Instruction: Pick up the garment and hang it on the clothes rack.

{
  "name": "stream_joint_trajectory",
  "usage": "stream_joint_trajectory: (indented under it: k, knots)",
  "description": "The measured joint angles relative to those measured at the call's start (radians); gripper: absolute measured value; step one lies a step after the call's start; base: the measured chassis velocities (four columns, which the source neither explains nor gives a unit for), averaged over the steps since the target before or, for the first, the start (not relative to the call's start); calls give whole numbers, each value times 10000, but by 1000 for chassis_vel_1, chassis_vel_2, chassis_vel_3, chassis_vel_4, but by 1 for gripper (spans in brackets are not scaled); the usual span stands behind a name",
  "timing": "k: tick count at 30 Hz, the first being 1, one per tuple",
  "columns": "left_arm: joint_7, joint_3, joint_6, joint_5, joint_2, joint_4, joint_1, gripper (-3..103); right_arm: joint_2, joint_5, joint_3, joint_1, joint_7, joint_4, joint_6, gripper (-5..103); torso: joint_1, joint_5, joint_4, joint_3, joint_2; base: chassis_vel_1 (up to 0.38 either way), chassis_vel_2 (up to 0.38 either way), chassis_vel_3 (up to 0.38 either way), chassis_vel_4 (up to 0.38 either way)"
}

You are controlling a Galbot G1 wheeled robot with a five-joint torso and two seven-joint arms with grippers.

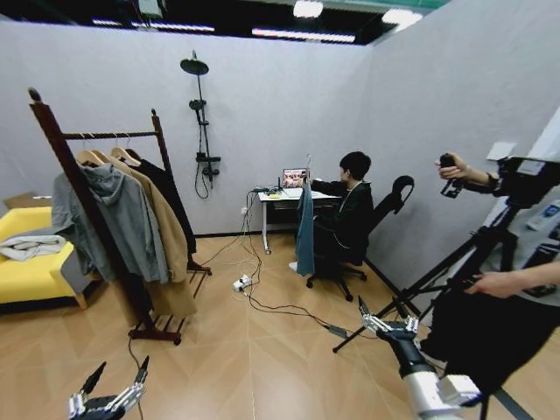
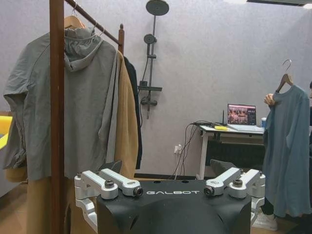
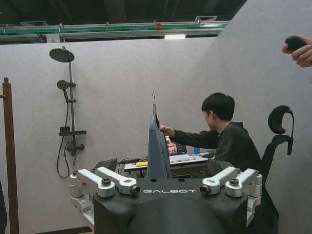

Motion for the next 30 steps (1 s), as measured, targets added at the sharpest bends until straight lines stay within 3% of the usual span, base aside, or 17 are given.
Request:
stream_joint_trajectory:
  k: [19, 20, 24, 27, 30]
  knots:
    - [-1, 1, 0, 0, 0, 0, -1, 100, -288, 372, 209, 188, -66, 215, -57, 100, 2, -11, -6, -2, 0, -317, 320, 326, -323]
    - [1, 1, 0, 0, 0, 0, -1, 100, -300, 387, 223, 192, -64, 254, -66, 100, 7, 5, -2, 2, -5, -342, 348, 332, -341]
    - [-4, 2, 0, 0, 1, 1, 0, 100, -298, 370, 276, 231, -13, 281, -75, 100, 0, -15, -7, -4, 1, -365, 351, 374, -354]
    - [3, 1, 0, 0, 0, 0, 0, 100, -264, 339, 330, 248, 164, 271, -58, 100, 8, 8, -3, 3, -4, -322, 373, 326, -351]
    - [0, 1, 0, 0, 2, 1, 0, 100, -200, -157, 472, 256, 521, 281, 103, 100, 3, -19, -10, -2, 0, -303, 324, 331, -283]
